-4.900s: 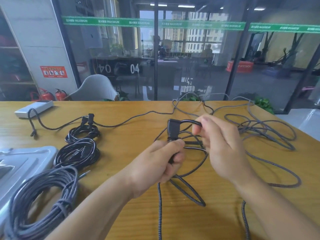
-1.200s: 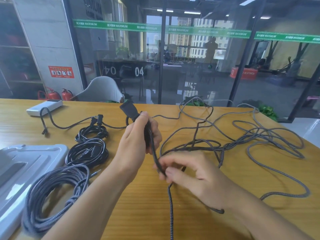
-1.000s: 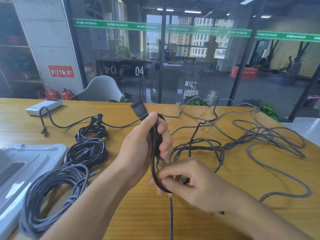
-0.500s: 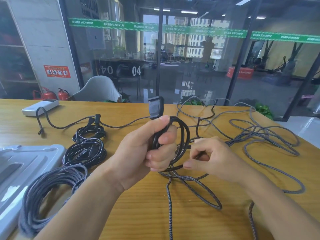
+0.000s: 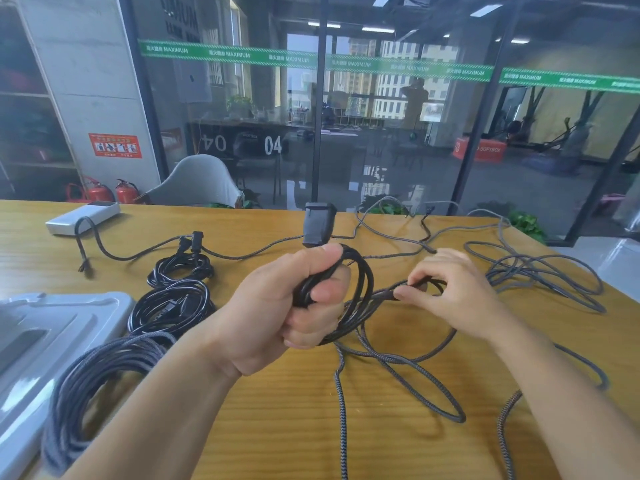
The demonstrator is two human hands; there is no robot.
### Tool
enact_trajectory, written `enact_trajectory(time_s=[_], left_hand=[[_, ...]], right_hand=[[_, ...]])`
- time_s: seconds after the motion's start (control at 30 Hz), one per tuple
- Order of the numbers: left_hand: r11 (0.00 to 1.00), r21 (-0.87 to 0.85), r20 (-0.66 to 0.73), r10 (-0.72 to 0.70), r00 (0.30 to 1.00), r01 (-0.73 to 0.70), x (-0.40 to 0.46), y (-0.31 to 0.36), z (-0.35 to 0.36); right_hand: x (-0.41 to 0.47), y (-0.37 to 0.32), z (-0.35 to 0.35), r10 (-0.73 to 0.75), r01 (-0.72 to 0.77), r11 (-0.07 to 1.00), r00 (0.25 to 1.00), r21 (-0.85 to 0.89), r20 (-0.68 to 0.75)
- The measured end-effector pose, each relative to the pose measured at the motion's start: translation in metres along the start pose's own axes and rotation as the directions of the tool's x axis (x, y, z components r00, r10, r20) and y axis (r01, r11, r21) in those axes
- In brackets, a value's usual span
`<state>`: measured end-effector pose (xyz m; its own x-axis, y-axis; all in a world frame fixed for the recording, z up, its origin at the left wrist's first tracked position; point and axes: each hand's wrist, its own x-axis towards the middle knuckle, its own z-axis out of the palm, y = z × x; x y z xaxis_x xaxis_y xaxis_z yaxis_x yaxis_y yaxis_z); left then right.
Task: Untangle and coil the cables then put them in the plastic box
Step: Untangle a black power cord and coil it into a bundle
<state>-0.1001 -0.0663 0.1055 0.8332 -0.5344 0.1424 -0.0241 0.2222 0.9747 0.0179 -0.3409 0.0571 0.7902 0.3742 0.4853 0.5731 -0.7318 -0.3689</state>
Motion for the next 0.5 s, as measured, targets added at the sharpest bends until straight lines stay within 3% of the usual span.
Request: enact_trajectory(time_s=[0.1,0.2,0.3,0.4,0.5], left_hand=[[0.993,0.114,0.005,-0.020,1.000,0.019,0.005,-0.007,0.004],[0.972,0.231,0.012,-0.035,0.999,0.032,0.009,-0.015,0.008],[0.935,0.350,-0.010,-0.064,0.998,0.063,0.012,-0.021,0.010],[0.900,0.423,-0.108,-0.062,0.992,0.102,0.017,-0.028,0.009],[0.897,0.423,-0.215,-0.036,0.976,0.127,0.019,-0.032,0.007]], right_hand=[[0.003,-0.018,-0.002,-0.091,0.036,0.986,0.934,-0.163,-0.347],[0.001,-0.044,-0.002,-0.134,0.070,0.987,0.851,-0.142,-0.507],[-0.006,-0.062,0.001,-0.064,0.127,0.988,0.863,0.092,-0.502],[-0.015,-0.070,0.003,0.015,0.127,0.929,0.926,0.347,-0.378],[-0.022,-0.078,0.003,-0.009,0.127,0.866,0.971,0.483,-0.239]])
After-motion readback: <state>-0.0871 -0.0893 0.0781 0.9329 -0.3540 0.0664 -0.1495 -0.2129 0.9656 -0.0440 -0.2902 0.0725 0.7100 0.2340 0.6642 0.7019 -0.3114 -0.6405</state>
